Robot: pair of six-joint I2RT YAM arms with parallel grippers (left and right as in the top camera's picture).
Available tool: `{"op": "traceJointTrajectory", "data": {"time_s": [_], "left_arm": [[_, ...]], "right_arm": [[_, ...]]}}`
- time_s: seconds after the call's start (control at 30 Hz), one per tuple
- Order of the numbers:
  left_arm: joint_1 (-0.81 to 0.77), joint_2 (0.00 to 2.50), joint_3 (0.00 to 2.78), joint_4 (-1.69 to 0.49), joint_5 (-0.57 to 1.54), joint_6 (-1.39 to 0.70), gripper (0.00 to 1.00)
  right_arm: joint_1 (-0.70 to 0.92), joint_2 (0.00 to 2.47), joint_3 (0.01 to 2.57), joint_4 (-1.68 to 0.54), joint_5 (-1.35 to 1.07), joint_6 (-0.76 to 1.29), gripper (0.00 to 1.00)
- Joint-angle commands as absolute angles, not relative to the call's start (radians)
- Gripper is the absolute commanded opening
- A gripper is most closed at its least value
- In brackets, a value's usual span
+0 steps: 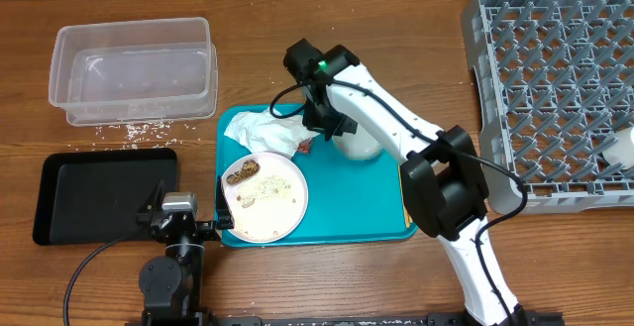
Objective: Sort waste into correct bins and load items into the dishwasher
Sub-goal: 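Return the right gripper to the tray and grasp the white saucer, then lift the white saucer and carry it to the dish rack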
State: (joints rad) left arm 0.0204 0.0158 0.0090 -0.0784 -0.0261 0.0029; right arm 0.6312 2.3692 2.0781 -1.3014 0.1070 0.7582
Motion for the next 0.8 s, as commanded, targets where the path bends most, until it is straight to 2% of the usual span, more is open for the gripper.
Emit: {"op": "traceJointTrajectory", "data": {"time_s": [0.0,0.23,0.43,0.53,0.6,0.63,0.77], "left_arm": [[0.026,0.006,0.005,-0.076,-0.017,-0.003,1.00],[0.026,0.006,0.005,-0.076,-0.018,-0.003,1.00],[0.026,0.006,0.005,-0.076,-0.017,-0.003,1.00],[0.026,0.006,0.005,-0.076,-0.017,-0.003,1.00],[0.026,0.006,0.005,-0.076,-0.017,-0.003,1.00],[0.026,0.006,0.005,-0.076,-0.017,-0.003,1.00],[0.026,0.006,0.005,-0.076,-0.017,-0.003,1.00]], "right_arm": [[0.633,2.379,2.099,-1.317,0.057,0.755,0.04],[0.566,2.327,2.341,-1.478,0.062,0.642,0.04],[0.361,2.246,2.709,-1.662,0.077,0.499,0.04],[0.178,2.208,2.862,-1.694,0.076,0.427,0.04],[-0.036,2.188,2.933,-1.671,0.074,0.417,0.04],[-0.137,2.188,2.942,-1.653,0.054,0.413,0.04],[-0.351,2.202,2.900,-1.540,-0.127,0.296,0.04]]}}
